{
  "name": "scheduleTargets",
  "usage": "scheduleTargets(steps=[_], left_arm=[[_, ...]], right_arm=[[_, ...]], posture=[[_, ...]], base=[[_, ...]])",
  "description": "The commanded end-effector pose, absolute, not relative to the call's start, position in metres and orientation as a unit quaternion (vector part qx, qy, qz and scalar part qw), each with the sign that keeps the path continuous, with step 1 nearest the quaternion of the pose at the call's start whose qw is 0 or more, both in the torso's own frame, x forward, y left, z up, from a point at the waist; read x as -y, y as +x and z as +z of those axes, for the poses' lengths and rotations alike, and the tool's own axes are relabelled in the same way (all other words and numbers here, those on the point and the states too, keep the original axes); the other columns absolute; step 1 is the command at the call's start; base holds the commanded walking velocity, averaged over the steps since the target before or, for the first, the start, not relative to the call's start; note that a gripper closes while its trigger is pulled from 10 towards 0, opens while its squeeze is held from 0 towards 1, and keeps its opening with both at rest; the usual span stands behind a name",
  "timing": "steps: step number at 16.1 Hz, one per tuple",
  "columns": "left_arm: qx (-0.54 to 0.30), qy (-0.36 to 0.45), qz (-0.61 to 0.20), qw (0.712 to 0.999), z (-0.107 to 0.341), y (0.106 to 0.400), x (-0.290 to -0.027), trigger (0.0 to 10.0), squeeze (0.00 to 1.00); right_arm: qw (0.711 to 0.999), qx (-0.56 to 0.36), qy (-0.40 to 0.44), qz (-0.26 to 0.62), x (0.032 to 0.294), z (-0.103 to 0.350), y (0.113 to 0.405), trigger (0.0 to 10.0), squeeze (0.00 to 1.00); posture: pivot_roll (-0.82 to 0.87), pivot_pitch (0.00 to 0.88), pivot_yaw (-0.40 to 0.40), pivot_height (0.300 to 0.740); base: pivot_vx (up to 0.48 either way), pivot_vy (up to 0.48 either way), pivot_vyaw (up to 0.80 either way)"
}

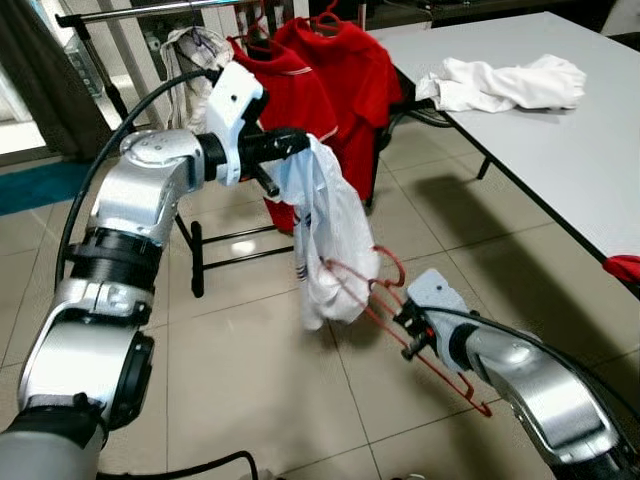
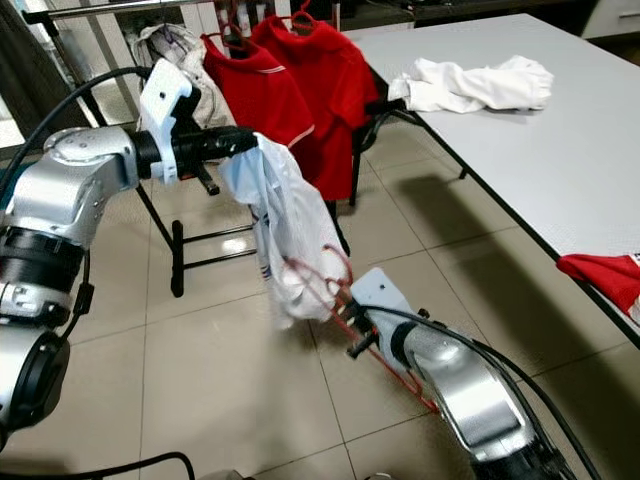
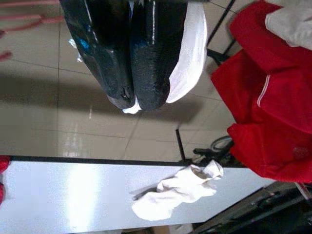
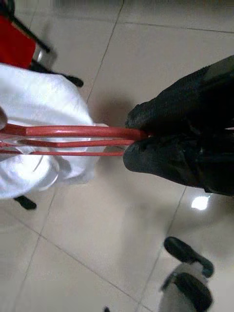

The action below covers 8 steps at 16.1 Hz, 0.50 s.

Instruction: Hang hanger

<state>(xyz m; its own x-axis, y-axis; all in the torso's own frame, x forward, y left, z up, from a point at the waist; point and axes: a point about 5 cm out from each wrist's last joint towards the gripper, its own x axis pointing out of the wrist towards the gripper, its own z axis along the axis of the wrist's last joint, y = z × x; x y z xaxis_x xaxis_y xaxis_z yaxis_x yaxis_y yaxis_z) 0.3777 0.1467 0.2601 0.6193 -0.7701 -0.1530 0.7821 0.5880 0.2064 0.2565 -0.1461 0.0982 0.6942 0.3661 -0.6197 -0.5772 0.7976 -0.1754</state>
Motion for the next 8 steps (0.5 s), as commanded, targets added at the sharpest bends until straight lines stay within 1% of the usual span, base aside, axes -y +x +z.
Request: scheduleTargets(steps=[1, 3, 4, 5, 8], left_arm=[[-0.012, 0.133, -0.435, 0.89, 0.267, 0.376, -0.149, 0.0, 0.0], [-0.018, 0.132, -0.433, 0.891, 0.266, 0.374, -0.149, 0.0, 0.0], [-0.026, 0.13, -0.43, 0.893, 0.263, 0.371, -0.149, 0.0, 0.0], [-0.03, 0.131, -0.426, 0.895, 0.261, 0.371, -0.149, 0.0, 0.0], [-0.028, 0.148, -0.414, 0.898, 0.258, 0.374, -0.15, 0.0, 0.0]], right_arm=[[0.907, -0.284, -0.182, 0.252, 0.147, 0.102, 0.26, 10.0, 0.0], [0.913, -0.284, -0.17, 0.24, 0.148, 0.101, 0.263, 10.0, 0.0], [0.931, -0.276, -0.101, 0.217, 0.148, 0.101, 0.269, 10.0, 0.0], [0.937, -0.271, -0.06, 0.214, 0.146, 0.101, 0.271, 10.0, 0.0], [0.933, -0.256, -0.007, 0.251, 0.138, 0.106, 0.264, 10.0, 0.0]], posture=[[-0.07, 0.054, 0.074, 0.74], [-0.07, 0.054, 0.072, 0.74], [-0.07, 0.054, 0.065, 0.74], [-0.07, 0.054, 0.065, 0.74], [-0.08, 0.054, 0.063, 0.74]], base=[[0.0, 0.0, 0.0], [0.0, 0.0, 0.0], [0.0, 0.0, 0.0], [0.0, 0.0, 0.0], [0.0, 0.0, 0.0]])
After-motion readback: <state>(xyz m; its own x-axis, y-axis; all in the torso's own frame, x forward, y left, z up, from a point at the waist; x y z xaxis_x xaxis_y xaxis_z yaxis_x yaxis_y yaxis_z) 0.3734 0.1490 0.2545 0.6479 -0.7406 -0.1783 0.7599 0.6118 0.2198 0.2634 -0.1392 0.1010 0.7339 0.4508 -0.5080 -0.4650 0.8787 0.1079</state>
